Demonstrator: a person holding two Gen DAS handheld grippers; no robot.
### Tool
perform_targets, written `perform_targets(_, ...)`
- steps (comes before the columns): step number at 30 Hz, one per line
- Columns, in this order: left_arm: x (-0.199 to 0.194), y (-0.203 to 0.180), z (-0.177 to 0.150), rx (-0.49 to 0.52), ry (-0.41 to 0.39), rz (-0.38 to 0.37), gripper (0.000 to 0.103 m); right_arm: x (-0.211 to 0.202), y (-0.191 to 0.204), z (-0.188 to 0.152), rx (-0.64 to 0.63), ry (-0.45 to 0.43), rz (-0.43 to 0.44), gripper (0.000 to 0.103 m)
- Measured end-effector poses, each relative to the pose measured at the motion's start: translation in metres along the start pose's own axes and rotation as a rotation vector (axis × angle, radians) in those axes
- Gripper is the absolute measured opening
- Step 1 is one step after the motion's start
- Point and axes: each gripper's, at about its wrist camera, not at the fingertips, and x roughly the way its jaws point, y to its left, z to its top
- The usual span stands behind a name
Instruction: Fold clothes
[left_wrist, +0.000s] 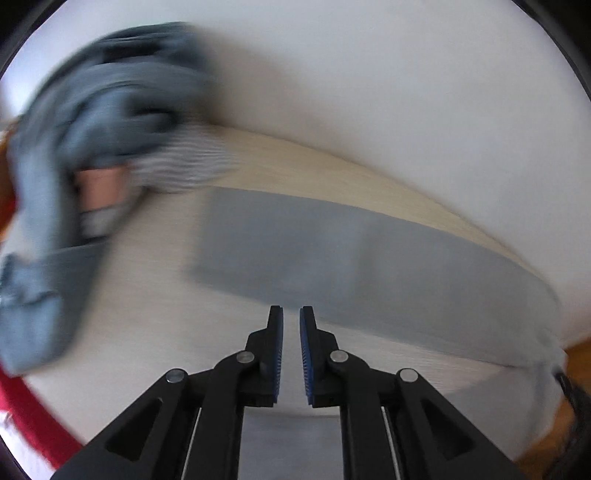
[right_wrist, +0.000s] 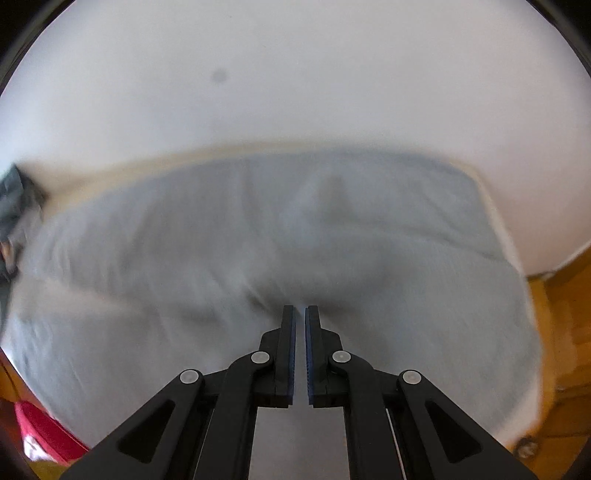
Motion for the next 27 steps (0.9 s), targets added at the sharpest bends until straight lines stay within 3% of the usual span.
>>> perform_targets(5, 0.032, -0.066, -0.002, 0.151, 0.047, -0.108, 0.007, 0.038, 0.033, 0.013, -0.027, 0.075, -0.055, 0.006)
perform_targets(11, 0.063, -0.087, 0.015, 0.219, 0.076, -0.061, 0.009, 0.034, 0.063, -0.004, 0.019, 0.052, -0.087, 0.008)
perform_targets(16, 0.076, -0.095, 0.046, 0.294, 0.050, 0.042, 0.010, 0.025, 0.083, -0.014, 0.041, 0.046, 0.018, 0.008)
perform_targets(20, 0.085, -0.093, 0.073, 0.254, 0.029, 0.038, 0.010, 0.005, 0.079, -0.026, 0.088, 0.017, 0.120, 0.008)
perform_targets(25, 0.075, -0.079, 0.073, 0.123, 0.046, -0.071, 0.009, -0.049, 0.036, -0.052, 0.120, -0.046, 0.047, 0.008)
perform_targets(27, 0.066, -0.083, 0.063, 0.114, 0.043, -0.106, 0.009, -0.063, 0.017, -0.059, 0.129, -0.046, 0.000, 0.008)
